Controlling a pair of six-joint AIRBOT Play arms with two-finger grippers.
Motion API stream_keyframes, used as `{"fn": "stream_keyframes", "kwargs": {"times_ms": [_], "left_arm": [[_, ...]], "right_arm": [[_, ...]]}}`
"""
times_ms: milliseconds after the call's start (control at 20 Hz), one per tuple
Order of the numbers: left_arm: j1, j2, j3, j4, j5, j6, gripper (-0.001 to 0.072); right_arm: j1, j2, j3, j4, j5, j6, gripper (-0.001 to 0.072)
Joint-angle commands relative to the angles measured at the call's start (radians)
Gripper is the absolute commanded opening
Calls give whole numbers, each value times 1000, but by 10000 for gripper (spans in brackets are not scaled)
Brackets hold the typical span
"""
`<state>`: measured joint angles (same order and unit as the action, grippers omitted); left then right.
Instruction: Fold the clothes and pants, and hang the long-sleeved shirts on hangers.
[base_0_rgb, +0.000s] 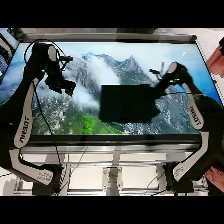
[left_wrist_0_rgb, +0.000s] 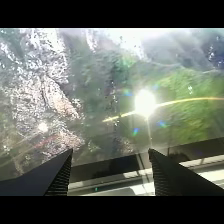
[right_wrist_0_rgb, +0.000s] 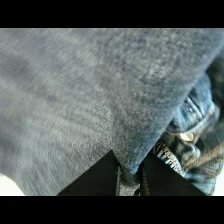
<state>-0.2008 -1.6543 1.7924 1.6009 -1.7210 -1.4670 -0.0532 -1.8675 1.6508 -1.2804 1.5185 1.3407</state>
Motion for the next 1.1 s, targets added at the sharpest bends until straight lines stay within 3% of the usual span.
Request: {"fn": "stream_keyframes", "kwargs": {"times_ms": [0,200,500,550,700,1050], "left_arm": [[1,0,0,0,0,0,552],[1,0,0,0,-1,0,552],[1,0,0,0,0,0,551],[1,0,0,0,0,0,552],[1,0,0,0,-1,0,552],[1,0,0,0,0,0,552]], "right_arm": [[-179,43,8,-170,63,75,16],[-460,101,9,-307,78,169,17],[-846,129,9,-320,148,218,18],[-883,137,9,-319,142,218,48],[-961,167,9,-270,102,217,487],[-864,340,9,-56,-102,143,492]]}}
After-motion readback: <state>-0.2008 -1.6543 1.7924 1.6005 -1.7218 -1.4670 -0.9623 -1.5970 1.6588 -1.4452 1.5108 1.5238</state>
